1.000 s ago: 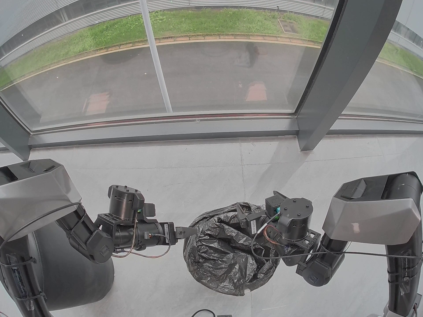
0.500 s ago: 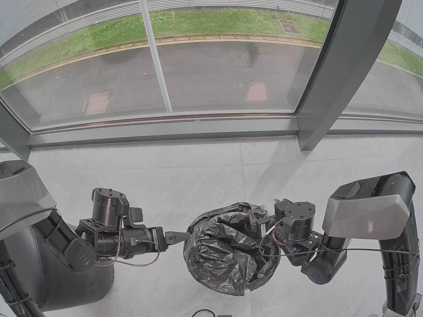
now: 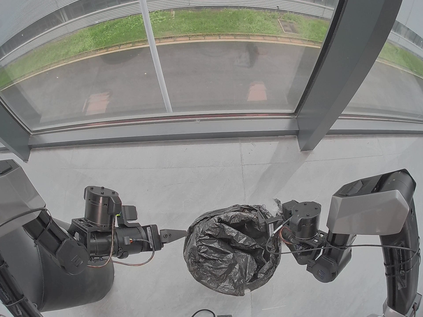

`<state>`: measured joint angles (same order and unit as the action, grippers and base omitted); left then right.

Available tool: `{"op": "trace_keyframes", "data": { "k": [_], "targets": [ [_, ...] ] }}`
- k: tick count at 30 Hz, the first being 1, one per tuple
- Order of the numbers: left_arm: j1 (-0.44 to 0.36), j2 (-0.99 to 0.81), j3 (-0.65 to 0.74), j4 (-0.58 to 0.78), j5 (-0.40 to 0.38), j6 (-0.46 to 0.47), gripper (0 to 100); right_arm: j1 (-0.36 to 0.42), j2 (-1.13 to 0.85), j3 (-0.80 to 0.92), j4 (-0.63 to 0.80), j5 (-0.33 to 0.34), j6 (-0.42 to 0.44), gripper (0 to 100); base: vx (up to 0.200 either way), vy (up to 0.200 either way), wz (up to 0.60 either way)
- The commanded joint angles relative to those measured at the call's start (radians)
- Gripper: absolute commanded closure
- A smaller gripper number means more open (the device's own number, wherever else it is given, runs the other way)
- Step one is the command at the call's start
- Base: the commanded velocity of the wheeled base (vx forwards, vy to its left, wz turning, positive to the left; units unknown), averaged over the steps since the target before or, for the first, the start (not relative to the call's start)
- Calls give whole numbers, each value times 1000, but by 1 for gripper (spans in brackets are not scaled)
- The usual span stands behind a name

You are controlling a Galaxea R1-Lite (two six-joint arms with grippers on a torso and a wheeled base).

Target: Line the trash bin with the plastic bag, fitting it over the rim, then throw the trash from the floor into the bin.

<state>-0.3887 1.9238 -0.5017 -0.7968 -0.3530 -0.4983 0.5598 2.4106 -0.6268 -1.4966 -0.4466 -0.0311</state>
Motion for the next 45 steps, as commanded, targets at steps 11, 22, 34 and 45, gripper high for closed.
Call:
{"op": "trace_keyframes", "data": {
  "k": [11, 22, 34, 45],
  "targets": [
    [8, -6, 2, -1, 0, 0, 0, -58, 35, -44, 2, 6, -3, 0, 0, 0, 0],
    [8, 3, 3, -1, 0, -6, 0, -77, 90, -59, 1, 8, -1, 0, 0, 0, 0],
    [8, 7, 6, -1, 0, -8, 0, -86, 104, -73, 7, 9, -4, 0, 0, 0, 0],
    [8, 7, 8, -1, 0, -8, 0, -74, 47, -31, -37, -1, -4, 0, 0, 0, 0]
  ]
}}
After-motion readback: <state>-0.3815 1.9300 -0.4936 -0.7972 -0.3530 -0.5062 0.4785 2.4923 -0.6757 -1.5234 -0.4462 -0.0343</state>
